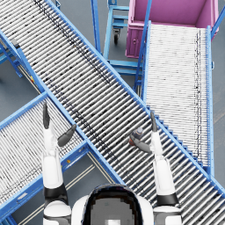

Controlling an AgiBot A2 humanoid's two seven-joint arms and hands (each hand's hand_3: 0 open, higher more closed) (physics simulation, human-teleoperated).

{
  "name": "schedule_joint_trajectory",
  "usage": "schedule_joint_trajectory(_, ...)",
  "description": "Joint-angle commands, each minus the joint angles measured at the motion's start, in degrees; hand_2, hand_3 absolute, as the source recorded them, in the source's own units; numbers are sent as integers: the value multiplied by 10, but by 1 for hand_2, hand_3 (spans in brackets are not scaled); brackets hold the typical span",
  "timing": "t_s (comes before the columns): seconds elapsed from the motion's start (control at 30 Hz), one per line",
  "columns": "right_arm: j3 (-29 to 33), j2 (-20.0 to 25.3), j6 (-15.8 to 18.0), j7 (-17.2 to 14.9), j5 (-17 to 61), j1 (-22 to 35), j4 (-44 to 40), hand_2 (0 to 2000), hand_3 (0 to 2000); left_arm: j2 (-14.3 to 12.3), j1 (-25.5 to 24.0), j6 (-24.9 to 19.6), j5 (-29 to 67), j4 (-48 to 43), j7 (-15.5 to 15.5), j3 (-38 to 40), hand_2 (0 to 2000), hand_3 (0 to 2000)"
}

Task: Pick up the oil and place it on the left assembly line, put the cola on the right, and keep Sprite still

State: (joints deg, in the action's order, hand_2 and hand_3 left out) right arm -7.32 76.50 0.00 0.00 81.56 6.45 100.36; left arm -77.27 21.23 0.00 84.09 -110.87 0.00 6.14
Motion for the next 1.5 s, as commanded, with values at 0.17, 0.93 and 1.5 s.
schedule_joint_trajectory(0.17, -57, 15, 0, 0, 0, 24, -152, 0, 0, -1, 9, 0, 0, 7, 0, -11, 0, 0)
schedule_joint_trajectory(0.93, -106, 93, -7, 2, 1, 179, -455, 2000, 1307, -10, 11, 0, 0, 36, 0, -8, 0, 0)
schedule_joint_trajectory(1.5, 253, 31, 51, -4, 0, 373, -380, 2000, 2000, -13, 16, 0, 0, 6, 0, -3, 0, 0)
